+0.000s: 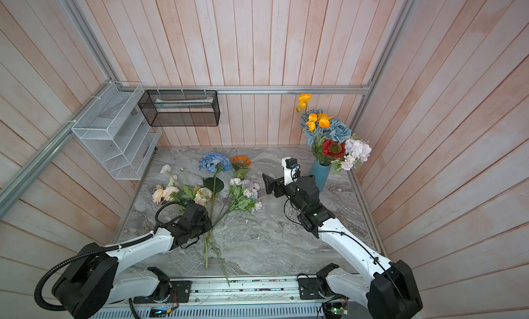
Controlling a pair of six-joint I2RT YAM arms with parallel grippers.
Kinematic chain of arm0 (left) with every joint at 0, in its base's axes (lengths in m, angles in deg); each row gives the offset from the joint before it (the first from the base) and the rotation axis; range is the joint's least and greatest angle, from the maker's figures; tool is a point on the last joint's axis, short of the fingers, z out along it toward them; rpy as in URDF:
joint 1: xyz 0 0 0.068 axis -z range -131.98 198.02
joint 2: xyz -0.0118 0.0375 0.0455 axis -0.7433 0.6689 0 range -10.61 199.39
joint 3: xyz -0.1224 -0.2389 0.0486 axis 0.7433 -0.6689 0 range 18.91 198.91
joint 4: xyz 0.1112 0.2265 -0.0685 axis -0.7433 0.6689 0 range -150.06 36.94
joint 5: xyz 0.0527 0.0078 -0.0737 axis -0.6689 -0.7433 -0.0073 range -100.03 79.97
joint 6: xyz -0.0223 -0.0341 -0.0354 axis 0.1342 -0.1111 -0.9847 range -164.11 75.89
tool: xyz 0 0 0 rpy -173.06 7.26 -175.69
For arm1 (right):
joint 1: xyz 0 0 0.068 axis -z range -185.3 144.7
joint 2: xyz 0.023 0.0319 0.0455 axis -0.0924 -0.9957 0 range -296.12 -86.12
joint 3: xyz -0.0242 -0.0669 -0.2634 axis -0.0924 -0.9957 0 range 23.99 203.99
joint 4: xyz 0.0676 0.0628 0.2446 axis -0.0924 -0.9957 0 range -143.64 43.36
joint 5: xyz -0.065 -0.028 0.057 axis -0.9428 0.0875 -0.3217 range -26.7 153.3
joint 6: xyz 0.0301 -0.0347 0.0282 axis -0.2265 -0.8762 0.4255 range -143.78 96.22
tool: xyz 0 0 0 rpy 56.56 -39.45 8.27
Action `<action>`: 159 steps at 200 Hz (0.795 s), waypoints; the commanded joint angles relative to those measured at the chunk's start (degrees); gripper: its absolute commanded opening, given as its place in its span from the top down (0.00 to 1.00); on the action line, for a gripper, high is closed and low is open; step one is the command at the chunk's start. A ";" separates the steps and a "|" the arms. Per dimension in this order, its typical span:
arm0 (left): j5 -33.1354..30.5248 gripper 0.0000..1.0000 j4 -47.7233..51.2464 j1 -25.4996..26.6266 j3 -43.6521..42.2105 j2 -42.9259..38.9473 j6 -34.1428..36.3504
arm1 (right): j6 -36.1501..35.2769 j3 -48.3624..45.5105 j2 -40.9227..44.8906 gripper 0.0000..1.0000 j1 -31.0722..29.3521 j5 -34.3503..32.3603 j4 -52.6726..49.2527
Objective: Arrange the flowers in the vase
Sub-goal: 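Lift the peach rose upright with the left gripper while the right reaches toward it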
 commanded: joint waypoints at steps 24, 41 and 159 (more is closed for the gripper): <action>-3.34 0.92 1.27 0.19 1.06 -5.04 -0.32 | -1.72 0.48 1.71 0.02 -1.25 -1.34 -1.52; -4.63 0.96 1.81 0.15 1.85 -7.16 -0.19 | -3.53 1.56 2.09 0.02 -2.14 -0.85 -2.62; -17.58 1.00 -14.06 -0.51 7.22 -15.81 8.03 | -8.50 10.40 -5.50 0.07 -11.83 16.33 -1.38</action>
